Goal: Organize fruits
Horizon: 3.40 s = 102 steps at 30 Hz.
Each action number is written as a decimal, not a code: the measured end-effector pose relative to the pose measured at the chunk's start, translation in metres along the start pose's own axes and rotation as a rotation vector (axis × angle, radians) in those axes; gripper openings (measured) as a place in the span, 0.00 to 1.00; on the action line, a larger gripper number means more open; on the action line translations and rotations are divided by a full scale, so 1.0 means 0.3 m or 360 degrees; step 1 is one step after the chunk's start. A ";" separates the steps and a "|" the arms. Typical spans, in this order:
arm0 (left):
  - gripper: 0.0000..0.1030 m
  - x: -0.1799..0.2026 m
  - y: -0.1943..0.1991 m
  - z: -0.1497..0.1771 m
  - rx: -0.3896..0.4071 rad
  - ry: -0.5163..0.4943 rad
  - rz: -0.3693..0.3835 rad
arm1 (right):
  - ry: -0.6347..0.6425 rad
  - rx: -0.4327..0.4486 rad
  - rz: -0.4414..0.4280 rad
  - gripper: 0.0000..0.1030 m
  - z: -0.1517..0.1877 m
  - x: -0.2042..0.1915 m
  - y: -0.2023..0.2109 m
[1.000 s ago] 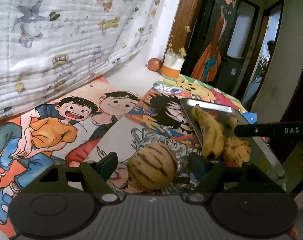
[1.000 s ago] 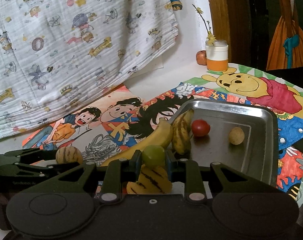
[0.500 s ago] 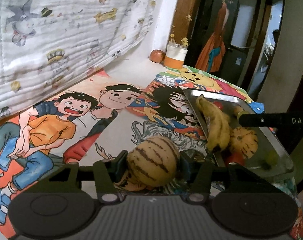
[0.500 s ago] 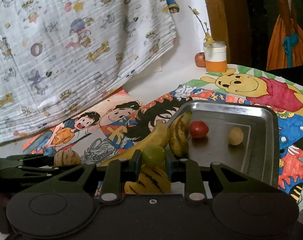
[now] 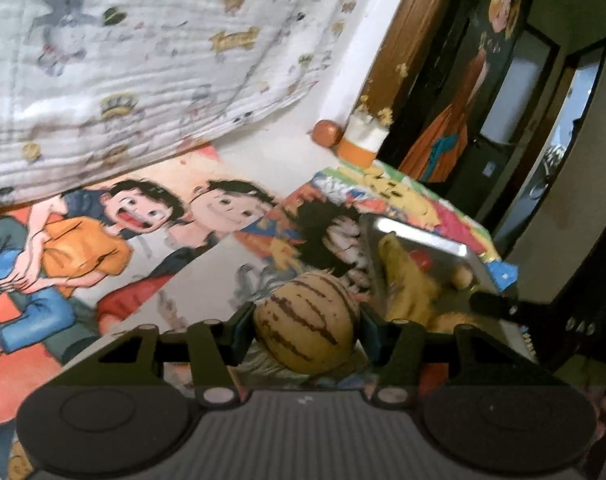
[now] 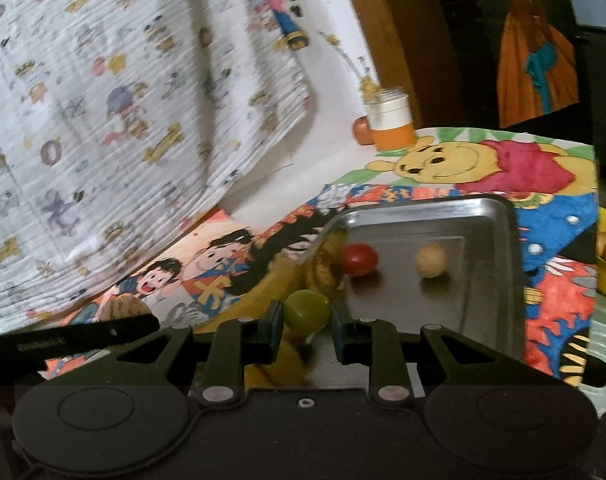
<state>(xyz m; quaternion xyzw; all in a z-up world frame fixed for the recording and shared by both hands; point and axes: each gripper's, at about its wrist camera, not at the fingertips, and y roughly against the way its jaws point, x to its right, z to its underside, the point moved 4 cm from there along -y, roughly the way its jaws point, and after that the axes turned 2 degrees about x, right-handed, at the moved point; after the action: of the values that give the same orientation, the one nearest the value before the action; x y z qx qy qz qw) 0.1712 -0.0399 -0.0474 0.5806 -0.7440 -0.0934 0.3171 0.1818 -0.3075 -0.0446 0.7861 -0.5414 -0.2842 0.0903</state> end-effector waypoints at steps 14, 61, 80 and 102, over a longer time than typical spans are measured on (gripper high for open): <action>0.56 0.283 -0.125 -0.068 0.0005 -0.0126 0.0192 | -0.0018 0.0105 0.0338 0.26 0.057 0.109 0.084; 0.57 0.557 -0.380 0.030 -0.0464 -0.0510 0.0223 | 0.0135 0.0075 0.0484 0.27 0.159 0.088 0.138; 0.61 0.550 -0.353 0.018 -0.0455 -0.0425 0.0247 | 0.0142 0.0105 0.0479 0.39 0.183 0.057 0.188; 0.99 0.401 -0.058 -0.039 -0.0092 -0.0261 0.0120 | 0.0061 0.0224 0.0436 0.93 0.212 -0.061 0.299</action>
<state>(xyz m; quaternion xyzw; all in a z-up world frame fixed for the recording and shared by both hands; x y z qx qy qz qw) 0.1771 -0.1535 -0.0033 0.5333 -0.7858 -0.1499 0.2750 0.0707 -0.3161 -0.0502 0.7146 -0.6603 -0.2155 0.0834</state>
